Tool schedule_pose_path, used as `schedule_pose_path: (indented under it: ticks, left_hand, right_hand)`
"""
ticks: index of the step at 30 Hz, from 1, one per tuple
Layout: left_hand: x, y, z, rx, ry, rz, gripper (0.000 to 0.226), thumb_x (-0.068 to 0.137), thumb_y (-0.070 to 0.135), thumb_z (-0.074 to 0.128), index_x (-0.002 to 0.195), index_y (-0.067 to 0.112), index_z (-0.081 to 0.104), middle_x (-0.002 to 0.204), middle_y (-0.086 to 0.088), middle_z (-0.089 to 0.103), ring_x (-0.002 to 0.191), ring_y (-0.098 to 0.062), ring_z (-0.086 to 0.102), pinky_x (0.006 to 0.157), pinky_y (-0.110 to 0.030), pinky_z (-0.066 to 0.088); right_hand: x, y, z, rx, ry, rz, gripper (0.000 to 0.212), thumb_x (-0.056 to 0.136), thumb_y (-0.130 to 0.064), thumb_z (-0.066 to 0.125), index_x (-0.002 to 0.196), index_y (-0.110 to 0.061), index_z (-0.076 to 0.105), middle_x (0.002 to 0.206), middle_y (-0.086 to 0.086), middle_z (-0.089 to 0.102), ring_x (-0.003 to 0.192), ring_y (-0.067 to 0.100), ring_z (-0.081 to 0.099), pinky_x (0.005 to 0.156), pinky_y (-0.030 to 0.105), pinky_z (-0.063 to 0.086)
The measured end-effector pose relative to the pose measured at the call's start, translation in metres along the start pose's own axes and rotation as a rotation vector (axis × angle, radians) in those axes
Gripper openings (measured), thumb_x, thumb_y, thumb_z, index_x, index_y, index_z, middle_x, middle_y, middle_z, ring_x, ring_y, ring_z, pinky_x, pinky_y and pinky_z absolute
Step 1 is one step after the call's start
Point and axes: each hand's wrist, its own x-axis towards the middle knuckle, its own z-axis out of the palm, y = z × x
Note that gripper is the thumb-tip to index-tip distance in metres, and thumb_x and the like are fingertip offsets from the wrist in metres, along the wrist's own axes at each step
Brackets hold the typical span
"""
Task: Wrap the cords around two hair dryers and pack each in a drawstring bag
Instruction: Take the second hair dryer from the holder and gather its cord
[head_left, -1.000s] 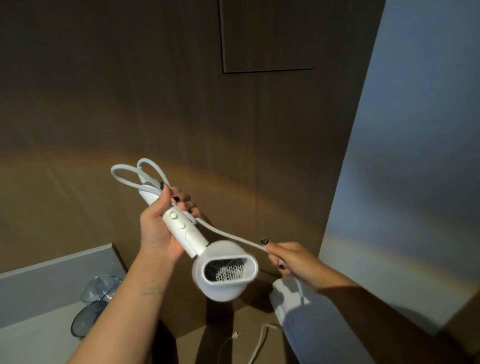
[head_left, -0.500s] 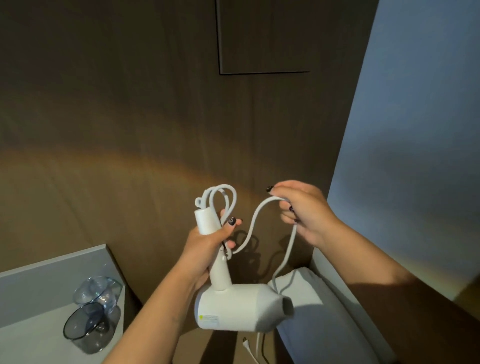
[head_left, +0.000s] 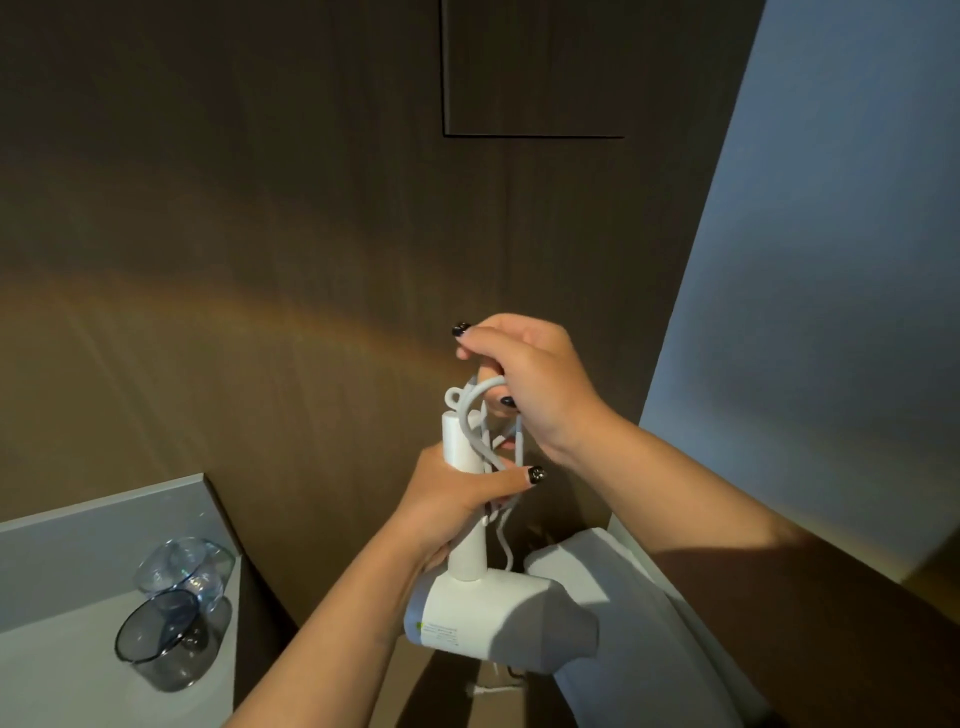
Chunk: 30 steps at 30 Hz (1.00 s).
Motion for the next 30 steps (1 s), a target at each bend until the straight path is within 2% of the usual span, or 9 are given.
schedule_pose_path:
  ticks: [4,9,12,15,18,21,24,27,30]
  left_hand:
    - [0.002,-0.002,0.0,-0.01,0.014,0.003,0.015,0.073,0.001,0.079,0.08,0.009,0.068,0.068,-0.007,0.068,0.063,-0.016,0.063,0.062,-0.029,0.052]
    - [0.007,-0.004,-0.008,-0.101,0.041,-0.011,0.014,0.078,-0.001,0.075,0.086,0.007,0.067,0.067,-0.005,0.067,0.06,-0.014,0.061,0.059,-0.029,0.05]
    - [0.008,-0.004,-0.018,-0.263,0.08,-0.018,0.017,0.073,-0.002,0.073,0.087,0.006,0.066,0.065,-0.005,0.066,0.055,-0.012,0.062,0.053,-0.025,0.051]
    - [0.009,-0.001,-0.029,-0.392,0.047,-0.007,0.029,0.067,0.003,0.075,0.094,0.003,0.064,0.074,-0.009,0.069,0.059,-0.013,0.065,0.054,-0.026,0.054]
    - [0.009,0.005,-0.031,-0.383,-0.044,0.02,0.027,0.066,0.0,0.073,0.091,0.003,0.064,0.075,-0.009,0.072,0.064,-0.017,0.068,0.057,-0.027,0.056]
    - [0.011,0.008,-0.027,-0.404,-0.114,0.039,0.03,0.062,0.002,0.074,0.089,0.004,0.063,0.074,-0.009,0.071,0.066,-0.019,0.068,0.058,-0.03,0.056]
    - [0.015,0.007,-0.025,-0.455,-0.174,0.037,0.058,0.04,0.019,0.097,0.089,0.006,0.069,0.082,-0.012,0.071,0.077,-0.022,0.07,0.064,-0.033,0.057]
    - [0.019,0.006,-0.025,-0.47,-0.235,0.053,0.048,0.039,0.028,0.098,0.078,0.013,0.076,0.082,-0.01,0.072,0.085,-0.024,0.071,0.075,-0.039,0.059]
    - [0.02,0.006,-0.025,-0.549,-0.311,0.109,0.037,0.05,0.024,0.095,0.079,0.013,0.074,0.078,-0.007,0.068,0.079,-0.021,0.071,0.093,-0.05,0.054]
  right_hand:
    - [0.001,0.0,0.003,-0.082,-0.055,-0.067,0.021,0.091,-0.016,0.061,0.082,0.002,0.068,0.056,-0.002,0.05,0.053,0.003,0.049,0.052,0.016,0.044]
    - [-0.002,0.003,-0.013,-0.334,-0.127,-0.264,0.01,0.089,-0.015,0.061,0.081,-0.012,0.068,0.071,0.002,0.065,0.068,0.011,0.063,0.07,0.031,0.055]
    - [-0.006,0.019,-0.034,-0.399,-0.041,-0.307,0.007,0.089,-0.016,0.063,0.086,-0.02,0.067,0.084,-0.009,0.065,0.083,0.007,0.063,0.074,0.022,0.053]
    - [-0.011,0.043,-0.051,-0.369,-0.034,-0.084,0.009,0.09,-0.015,0.063,0.092,-0.023,0.066,0.089,-0.012,0.063,0.084,-0.002,0.061,0.073,0.013,0.048]
    - [-0.014,0.079,-0.061,-0.328,-0.198,0.199,0.024,0.089,-0.009,0.062,0.104,-0.027,0.064,0.105,-0.012,0.063,0.097,0.0,0.061,0.083,0.016,0.047]
    - [-0.018,0.112,-0.062,-0.253,-0.312,0.332,0.044,0.087,0.003,0.06,0.118,-0.028,0.06,0.12,-0.01,0.061,0.111,0.006,0.059,0.091,0.02,0.048]
    - [-0.021,0.132,-0.055,-0.247,-0.354,0.373,0.045,0.085,0.006,0.062,0.123,-0.017,0.059,0.12,-0.003,0.063,0.113,0.011,0.058,0.087,0.017,0.049]
    - [-0.022,0.141,-0.053,-0.259,-0.367,0.352,0.023,0.088,0.002,0.062,0.104,-0.013,0.068,0.102,0.005,0.069,0.091,0.01,0.065,0.077,0.016,0.052]
    - [-0.021,0.148,-0.058,-0.269,-0.457,0.323,0.017,0.09,0.0,0.061,0.098,-0.014,0.067,0.095,0.017,0.066,0.086,0.017,0.064,0.082,0.025,0.054]
